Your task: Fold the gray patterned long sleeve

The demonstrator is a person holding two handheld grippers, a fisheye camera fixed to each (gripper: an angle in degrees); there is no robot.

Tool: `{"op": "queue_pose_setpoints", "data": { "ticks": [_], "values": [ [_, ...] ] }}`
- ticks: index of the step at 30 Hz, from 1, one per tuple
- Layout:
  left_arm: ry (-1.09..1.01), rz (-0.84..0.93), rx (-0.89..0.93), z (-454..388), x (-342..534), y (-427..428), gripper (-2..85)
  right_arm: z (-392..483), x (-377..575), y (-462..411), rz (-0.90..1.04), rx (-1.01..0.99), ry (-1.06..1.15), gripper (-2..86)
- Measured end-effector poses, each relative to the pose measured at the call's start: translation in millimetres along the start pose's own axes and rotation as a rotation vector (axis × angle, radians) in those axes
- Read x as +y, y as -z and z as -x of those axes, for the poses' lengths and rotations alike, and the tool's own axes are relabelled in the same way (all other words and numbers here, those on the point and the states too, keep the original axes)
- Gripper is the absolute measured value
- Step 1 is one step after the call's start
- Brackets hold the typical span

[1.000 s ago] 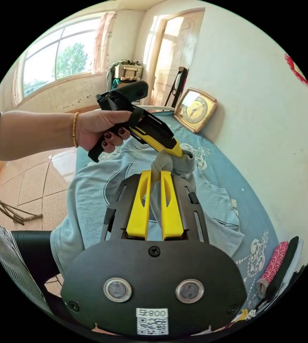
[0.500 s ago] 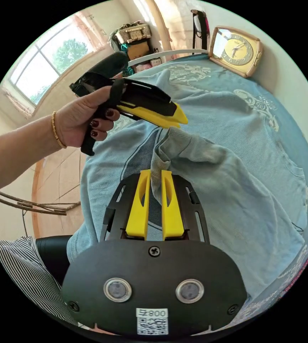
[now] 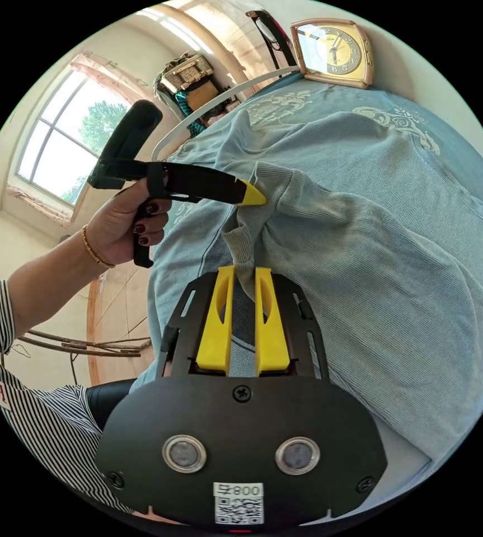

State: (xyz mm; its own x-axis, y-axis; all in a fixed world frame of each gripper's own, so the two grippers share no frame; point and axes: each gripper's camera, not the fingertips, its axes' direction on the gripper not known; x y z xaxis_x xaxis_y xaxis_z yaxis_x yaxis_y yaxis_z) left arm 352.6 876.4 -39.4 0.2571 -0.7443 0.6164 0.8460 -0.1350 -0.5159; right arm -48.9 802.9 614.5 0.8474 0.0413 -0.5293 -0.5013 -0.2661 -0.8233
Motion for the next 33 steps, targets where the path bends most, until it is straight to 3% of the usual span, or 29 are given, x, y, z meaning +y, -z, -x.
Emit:
{"op": "queue_pose_setpoints", "data": {
  "ticks": [8,13,18,22,26,33],
  "values": [
    [0.181,-0.06,-0.048,12,2,-6,3.3,-20,-18,-9,0.047,-0.07,-0.018,5.7],
    [0.076,-0.194,-0.022,-34,3,4,3.8,-50,25,50,-0.1,-0.098,-0.07,3.5],
    [-0.203,-0.051,0.047,-126,-38,-59,3.4,-117,125,145,-0.295,0.061,-0.336,1.7],
    [-0.354,0.09,0.122,-193,-71,-128,4.7,-132,172,172,-0.29,0.228,-0.496,2.2],
    [-0.501,0.193,0.161,-270,-115,-202,7.9,-114,196,181,-0.237,0.504,-0.523,5.5],
    [-0.619,0.254,0.105,-367,-200,-291,9.9,-85,185,149,-0.066,0.755,-0.321,7.6]
  ]
}}
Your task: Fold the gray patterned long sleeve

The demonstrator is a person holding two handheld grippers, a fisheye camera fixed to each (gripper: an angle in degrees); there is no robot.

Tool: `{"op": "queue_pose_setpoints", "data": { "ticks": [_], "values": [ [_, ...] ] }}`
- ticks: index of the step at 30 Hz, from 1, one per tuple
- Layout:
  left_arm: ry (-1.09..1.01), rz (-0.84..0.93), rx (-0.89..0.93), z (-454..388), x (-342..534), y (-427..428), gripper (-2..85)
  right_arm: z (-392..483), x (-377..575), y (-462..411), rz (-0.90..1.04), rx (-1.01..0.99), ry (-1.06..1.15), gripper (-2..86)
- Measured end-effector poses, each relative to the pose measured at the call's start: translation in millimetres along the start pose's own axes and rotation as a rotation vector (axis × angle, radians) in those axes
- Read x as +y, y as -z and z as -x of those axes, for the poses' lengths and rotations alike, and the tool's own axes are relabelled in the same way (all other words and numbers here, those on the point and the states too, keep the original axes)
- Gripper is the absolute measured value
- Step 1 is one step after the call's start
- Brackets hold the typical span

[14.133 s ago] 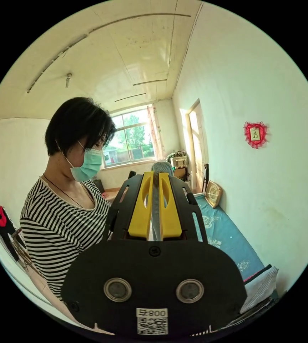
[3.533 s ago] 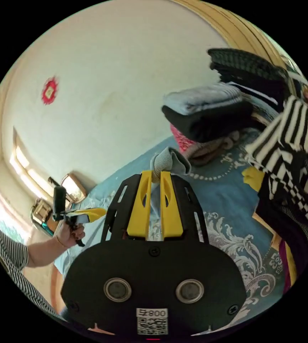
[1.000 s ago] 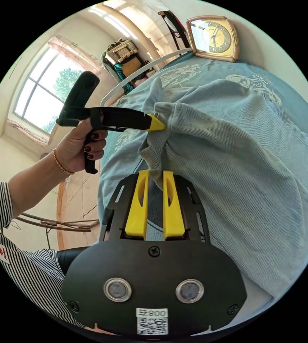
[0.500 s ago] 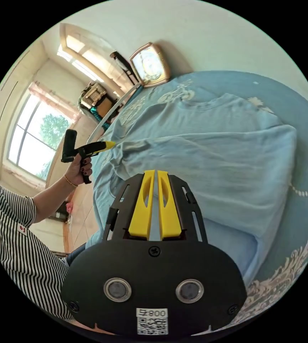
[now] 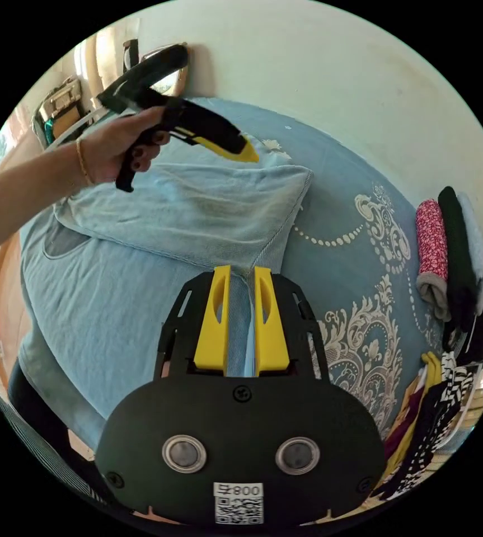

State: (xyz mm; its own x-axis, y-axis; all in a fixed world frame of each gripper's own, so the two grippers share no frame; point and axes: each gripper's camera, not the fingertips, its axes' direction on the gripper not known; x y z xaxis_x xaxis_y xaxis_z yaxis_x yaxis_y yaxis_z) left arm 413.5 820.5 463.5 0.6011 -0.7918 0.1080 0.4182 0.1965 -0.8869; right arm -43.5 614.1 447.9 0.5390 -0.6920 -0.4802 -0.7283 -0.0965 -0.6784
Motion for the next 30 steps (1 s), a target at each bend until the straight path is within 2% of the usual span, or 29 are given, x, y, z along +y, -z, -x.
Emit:
{"op": "queue_pose_setpoints", "data": {
  "ticks": [4,10,17,21,26,30],
  "values": [
    [-0.002,0.033,-0.004,-3,-44,-29,9.3,2,4,-1,-0.006,0.018,0.027,7.5],
    [-0.019,0.096,-0.083,-27,-81,-61,2.1,-3,14,7,-0.027,-0.001,0.056,3.8],
    [-0.042,0.018,-0.042,-50,-109,-65,0.6,-31,35,28,-0.054,-0.009,-0.048,2.0],
    [-0.017,0.09,-0.103,-50,-114,-90,0.7,-40,39,17,-0.022,-0.048,-0.081,1.7],
    [0.0,-0.056,-0.039,-53,-98,-61,1.4,-58,45,32,-0.061,-0.136,-0.147,1.1],
    [-0.046,-0.102,-0.025,-67,-87,-57,1.1,-58,42,52,-0.133,-0.093,-0.162,0.4]
  ]
}}
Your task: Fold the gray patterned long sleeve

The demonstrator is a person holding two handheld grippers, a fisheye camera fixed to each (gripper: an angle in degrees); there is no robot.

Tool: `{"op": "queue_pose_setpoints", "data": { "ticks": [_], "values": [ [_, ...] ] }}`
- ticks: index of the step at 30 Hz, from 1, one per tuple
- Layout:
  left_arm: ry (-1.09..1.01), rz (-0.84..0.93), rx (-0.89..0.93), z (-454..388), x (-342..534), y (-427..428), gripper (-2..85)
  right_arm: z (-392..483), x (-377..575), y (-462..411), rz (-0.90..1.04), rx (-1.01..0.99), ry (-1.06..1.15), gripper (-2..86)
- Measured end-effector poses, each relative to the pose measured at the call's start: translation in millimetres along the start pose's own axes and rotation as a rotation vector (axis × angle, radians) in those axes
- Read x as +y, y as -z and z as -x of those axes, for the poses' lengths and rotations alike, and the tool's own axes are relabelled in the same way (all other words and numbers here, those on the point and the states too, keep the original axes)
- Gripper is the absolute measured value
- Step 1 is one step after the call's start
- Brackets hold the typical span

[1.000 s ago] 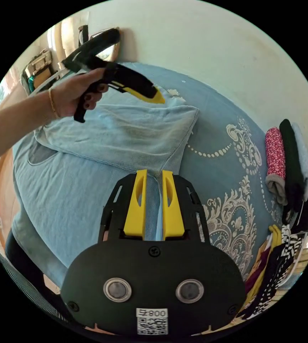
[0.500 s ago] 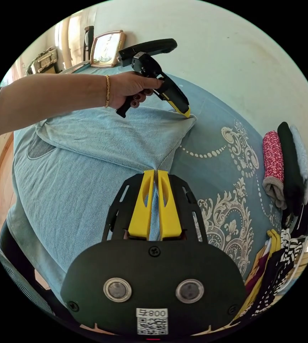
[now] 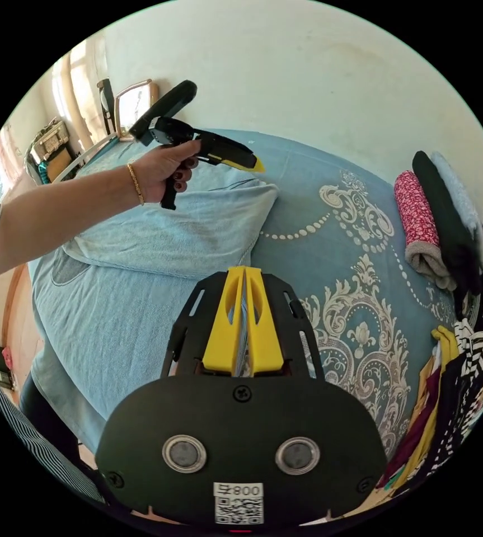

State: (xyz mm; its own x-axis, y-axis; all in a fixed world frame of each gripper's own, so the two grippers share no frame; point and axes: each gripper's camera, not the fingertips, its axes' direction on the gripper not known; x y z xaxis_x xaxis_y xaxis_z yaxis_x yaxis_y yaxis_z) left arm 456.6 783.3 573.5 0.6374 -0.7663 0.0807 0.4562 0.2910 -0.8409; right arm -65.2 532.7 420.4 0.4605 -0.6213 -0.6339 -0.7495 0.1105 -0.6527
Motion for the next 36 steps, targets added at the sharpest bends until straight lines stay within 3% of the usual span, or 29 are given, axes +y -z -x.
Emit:
{"op": "queue_pose_setpoints", "data": {
  "ticks": [3,5,6,13,17,18,23,26,28,30,32,34,36],
  "values": [
    [-0.02,0.128,-0.048,-6,-1,-28,0.7,6,-14,-8,-0.006,-0.038,0.029,0.2],
    [-0.032,0.212,-0.087,-6,3,-47,0.5,7,-22,-32,0.106,-0.043,0.044,0.2],
    [-0.021,0.18,-0.077,-5,8,-44,0.4,6,-25,-46,0.171,-0.05,0.04,0.2],
    [-0.047,0.119,-0.044,-26,76,13,0.2,9,-48,-20,0.052,-0.038,0.039,0.1],
    [-0.027,0.285,-0.142,-34,142,3,0.2,8,-77,-48,0.118,-0.059,0.042,0.1],
    [-0.02,0.22,-0.141,-33,157,10,0.2,8,-83,-68,0.209,-0.069,0.048,0.1],
    [0.048,0.109,-0.18,-37,218,79,0.2,20,-98,-42,0.125,-0.047,0.054,0.1],
    [0.156,0.06,-0.374,-28,286,135,0.2,45,-103,-52,0.167,-0.092,0.115,0.1],
    [0.263,0.069,-0.498,-14,332,167,0.2,58,-104,-75,0.265,-0.069,0.149,0.1],
    [0.42,0.133,-0.677,11,397,200,0.2,67,-109,-76,0.242,-0.053,0.14,0.1],
    [0.525,0.159,-0.637,30,443,220,0.2,75,-117,-77,0.249,-0.05,0.138,0.1],
    [0.581,0.052,-0.534,35,478,245,0.2,88,-127,-70,0.214,-0.08,0.143,0.1],
    [0.584,0.041,-0.604,28,507,265,0.2,122,-144,-60,0.149,-0.176,0.189,0.1]
  ]
}}
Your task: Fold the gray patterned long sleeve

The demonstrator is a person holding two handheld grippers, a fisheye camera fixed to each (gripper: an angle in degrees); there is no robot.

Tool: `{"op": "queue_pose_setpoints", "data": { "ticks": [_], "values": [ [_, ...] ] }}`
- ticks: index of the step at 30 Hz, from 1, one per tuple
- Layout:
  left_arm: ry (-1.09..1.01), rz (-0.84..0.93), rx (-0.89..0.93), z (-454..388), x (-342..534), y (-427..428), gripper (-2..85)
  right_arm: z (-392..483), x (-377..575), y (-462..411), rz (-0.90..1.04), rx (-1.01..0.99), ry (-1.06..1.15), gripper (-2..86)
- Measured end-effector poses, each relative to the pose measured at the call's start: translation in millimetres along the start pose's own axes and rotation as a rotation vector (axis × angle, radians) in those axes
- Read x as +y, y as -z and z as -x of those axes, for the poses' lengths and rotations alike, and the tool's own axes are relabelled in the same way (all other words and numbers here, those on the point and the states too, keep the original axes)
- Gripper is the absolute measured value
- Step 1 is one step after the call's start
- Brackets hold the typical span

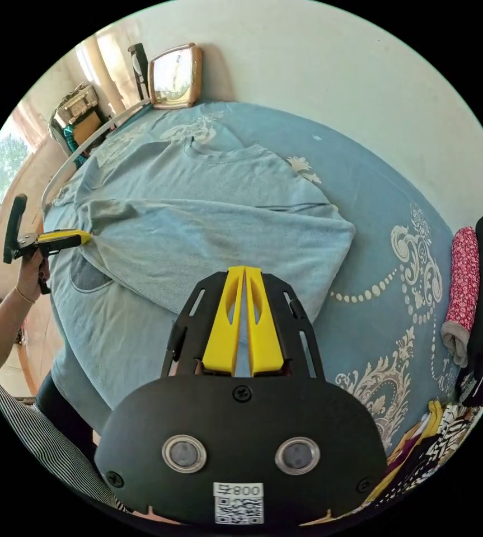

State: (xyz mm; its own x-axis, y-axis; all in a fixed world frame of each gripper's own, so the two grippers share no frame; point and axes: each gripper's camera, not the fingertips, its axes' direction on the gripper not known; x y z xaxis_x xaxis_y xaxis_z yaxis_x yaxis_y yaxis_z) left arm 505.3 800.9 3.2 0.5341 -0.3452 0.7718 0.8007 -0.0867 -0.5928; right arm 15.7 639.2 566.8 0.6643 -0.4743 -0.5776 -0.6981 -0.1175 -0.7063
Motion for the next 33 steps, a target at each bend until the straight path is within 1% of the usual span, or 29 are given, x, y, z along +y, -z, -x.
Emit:
{"op": "queue_pose_setpoints", "data": {
  "ticks": [1,3,5,7,9,11,12,13,14,16,19,20,22,25,27,31,33],
  "values": [
    [-0.004,-0.013,-0.011,4,6,2,0.2,10,-7,0,-0.013,-0.036,0.026,0.1],
    [-0.033,-0.037,0.011,22,29,4,0.2,60,-39,-9,-0.03,-0.197,0.157,0.1],
    [-0.025,0.009,0.001,39,42,-4,0.2,99,-64,-20,-0.039,-0.268,0.258,0.1],
    [-0.027,0.017,0.001,57,57,-10,0.2,138,-89,-38,-0.016,-0.316,0.35,0.1],
    [-0.027,0.001,0.012,82,75,-11,0.2,182,-120,-69,0.049,-0.384,0.428,0.1],
    [-0.041,-0.005,-0.001,97,88,-13,0.2,208,-138,-96,0.118,-0.343,0.461,0.2],
    [-0.04,-0.012,-0.011,108,96,-14,0.2,221,-146,-116,0.165,-0.276,0.462,0.2],
    [-0.04,-0.016,-0.015,113,100,-15,0.2,226,-149,-124,0.191,-0.261,0.464,0.2],
    [-0.044,-0.023,-0.023,124,108,-16,0.2,229,-153,-127,0.166,-0.276,0.455,0.2],
    [-0.034,-0.036,-0.014,143,120,-17,0.2,231,-159,-131,0.192,-0.293,0.444,0.1],
    [-0.002,-0.028,0.048,182,139,-17,0.2,230,-159,-125,0.188,-0.284,0.409,0.1],
    [0.026,-0.029,0.094,200,147,-14,0.2,228,-155,-118,0.171,-0.278,0.39,0.1],
    [0.067,-0.083,0.145,226,163,-2,0.2,223,-143,-104,0.14,-0.279,0.356,0.1],
    [0.155,-0.171,0.159,276,197,22,0.4,211,-116,-89,0.133,-0.298,0.262,0.2],
    [0.269,-0.22,0.174,330,228,36,0.9,209,-94,-91,0.179,-0.325,0.208,0.2],
    [0.425,-0.311,0.204,422,270,55,2.5,221,-73,-100,0.214,-0.261,0.2,0.2],
    [0.541,-0.345,0.217,487,291,62,4.6,232,-76,-102,0.202,-0.266,0.209,0.1]
  ]
}}
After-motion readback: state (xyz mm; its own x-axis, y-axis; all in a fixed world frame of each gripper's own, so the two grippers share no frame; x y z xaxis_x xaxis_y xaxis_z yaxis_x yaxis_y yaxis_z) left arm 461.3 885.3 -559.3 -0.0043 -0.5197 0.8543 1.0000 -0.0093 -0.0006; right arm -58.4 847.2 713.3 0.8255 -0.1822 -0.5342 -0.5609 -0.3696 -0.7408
